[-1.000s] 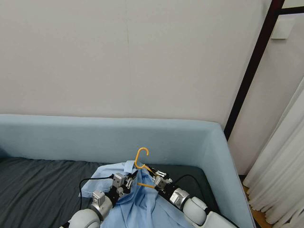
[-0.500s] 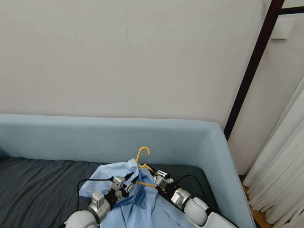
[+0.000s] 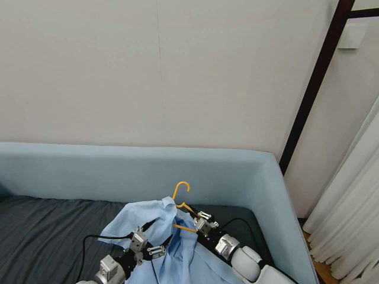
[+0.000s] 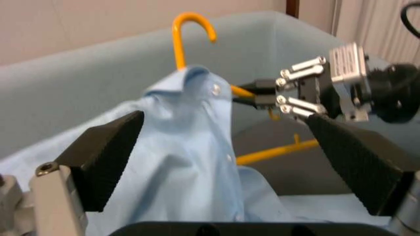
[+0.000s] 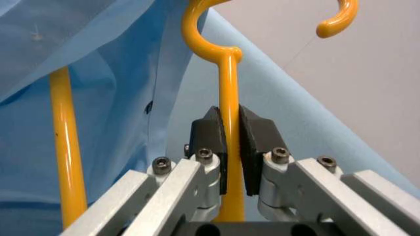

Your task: Pick up the clothes from the sofa and hang them on the clothes hanger.

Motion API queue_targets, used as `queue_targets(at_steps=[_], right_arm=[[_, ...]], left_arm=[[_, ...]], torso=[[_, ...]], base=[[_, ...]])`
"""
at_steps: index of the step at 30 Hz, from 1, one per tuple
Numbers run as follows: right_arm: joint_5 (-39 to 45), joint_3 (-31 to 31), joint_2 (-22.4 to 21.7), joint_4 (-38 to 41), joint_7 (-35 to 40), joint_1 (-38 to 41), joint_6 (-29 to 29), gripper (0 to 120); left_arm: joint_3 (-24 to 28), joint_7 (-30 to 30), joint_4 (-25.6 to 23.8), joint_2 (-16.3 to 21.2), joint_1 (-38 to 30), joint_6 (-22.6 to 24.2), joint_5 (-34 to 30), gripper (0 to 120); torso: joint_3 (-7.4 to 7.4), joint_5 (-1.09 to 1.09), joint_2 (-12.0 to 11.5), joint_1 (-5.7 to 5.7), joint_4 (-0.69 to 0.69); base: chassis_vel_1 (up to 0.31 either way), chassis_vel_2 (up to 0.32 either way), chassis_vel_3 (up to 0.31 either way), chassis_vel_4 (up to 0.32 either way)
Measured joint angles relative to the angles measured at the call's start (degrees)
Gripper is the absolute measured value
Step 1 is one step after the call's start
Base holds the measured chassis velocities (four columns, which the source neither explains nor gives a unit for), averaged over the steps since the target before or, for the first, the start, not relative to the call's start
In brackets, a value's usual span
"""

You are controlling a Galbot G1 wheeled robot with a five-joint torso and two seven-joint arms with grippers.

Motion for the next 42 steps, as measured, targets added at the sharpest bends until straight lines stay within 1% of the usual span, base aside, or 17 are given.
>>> queue_targets(at_steps=[4,8,9,13,14,15,18,20,24,25,30,31,34,35,39,41,42], right_arm=[[-1.07,0.49,0.09,-0.03,0.43,-0.46,0.59,5],[-2.20,1.08,0.07,0.11,0.77,-1.07,1.33,5],[-2.20,1.08,0.07,0.11,0.77,-1.07,1.33,5],[-3.36,1.87,0.11,0.22,1.38,-1.39,2.26,5],[-3.84,2.03,0.26,0.12,1.57,-1.34,2.58,5],[-3.84,2.03,0.26,0.12,1.57,-1.34,2.58,5],[-5.38,2.03,1.12,-0.60,1.78,-0.55,3.54,5],[-5.70,2.01,1.27,-0.72,1.80,-0.41,3.74,5],[-7.18,1.96,2.19,-1.61,2.24,-0.23,4.87,5],[-7.18,1.96,2.19,-1.61,2.24,-0.23,4.87,5],[-8.80,1.75,3.04,-1.86,2.66,0.09,5.68,5],[-8.80,1.75,3.04,-1.86,2.66,0.09,5.68,5],[-9.39,2.01,2.84,-1.58,2.81,-0.06,5.97,5],[-9.39,2.01,2.84,-1.58,2.81,-0.06,5.97,5],[-11.13,2.68,2.49,-1.34,3.04,-0.50,6.94,5],[-11.63,2.89,2.43,-1.30,3.09,-0.60,7.22,5],[-11.90,3.04,2.35,-1.19,3.15,-0.68,7.41,5]], left_arm=[[-1.90,-1.08,-0.99,0.29,-0.70,0.02,-3.21,100],[-2.37,-3.77,-1.83,0.39,-5.21,4.52,-10.06,100],[-2.37,-3.77,-1.83,0.39,-5.21,4.52,-10.06,100],[-2.19,-1.53,-0.72,4.40,-10.64,9.02,-17.18,100],[-2.04,-0.04,-0.13,5.93,-11.37,9.42,-18.07,100],[-2.04,-0.04,-0.13,5.93,-11.37,9.42,-18.07,100],[-1.58,5.65,2.90,10.90,-13.41,8.84,-19.23,100],[-1.34,7.15,4.00,11.76,-14.34,8.55,-19.58,100],[0.60,19.58,11.04,13.91,-19.78,5.37,-20.80,100],[0.60,19.58,11.04,13.91,-19.78,5.37,-20.80,100],[2.83,29.93,17.26,14.22,-24.55,4.16,-22.24,99],[2.83,29.93,17.26,14.22,-24.55,4.16,-22.24,99],[5.66,38.21,21.27,13.25,-28.67,3.75,-22.73,100],[5.66,38.21,21.27,13.25,-28.67,3.75,-22.73,100],[10.85,45.57,27.03,11.58,-35.68,3.83,-22.83,100],[12.43,46.64,28.51,11.11,-37.63,3.83,-22.82,100],[14.89,47.43,30.40,10.52,-40.27,3.91,-22.82,100]], torso=[[0.00,0.00,0.00,0.00,0.00],[0.00,-0.01,0.00,0.00,-0.01],[0.00,-0.01,0.00,0.00,-0.01],[0.01,-0.01,0.00,0.00,-0.03],[0.00,-0.01,-0.01,0.00,-0.03],[0.00,-0.01,-0.01,0.00,-0.03],[0.01,-0.01,0.00,0.00,0.01],[0.00,-0.01,0.00,0.00,0.01],[0.01,-0.02,-0.01,0.00,-0.02],[0.01,-0.02,-0.01,0.00,-0.02],[0.01,-0.01,-0.01,0.00,0.02],[0.01,-0.01,-0.01,0.00,0.02],[0.01,-0.01,-0.01,0.00,-0.01],[0.01,-0.01,-0.01,0.00,-0.01],[0.01,-0.01,-0.01,0.00,-0.01],[0.01,0.00,-0.01,0.00,-0.01],[0.01,-0.01,-0.01,0.01,-0.01]], base=[[0.000,0.000,0.000,0.000],[0.000,0.000,0.000,0.000],[0.000,0.000,0.000,0.000],[0.000,0.000,0.000,0.000],[0.000,0.000,0.000,0.000],[0.000,0.000,0.000,0.000],[0.000,0.000,0.000,0.000],[0.000,0.000,0.000,0.000],[0.000,0.000,0.000,0.000],[0.000,0.000,0.000,0.000],[0.000,0.000,0.000,0.000],[0.000,0.000,0.000,0.000],[0.000,0.000,0.000,0.000],[0.000,0.000,0.000,0.000],[0.000,0.000,0.000,0.000],[0.000,0.000,0.000,0.000],[0.000,0.000,0.000,0.000]])
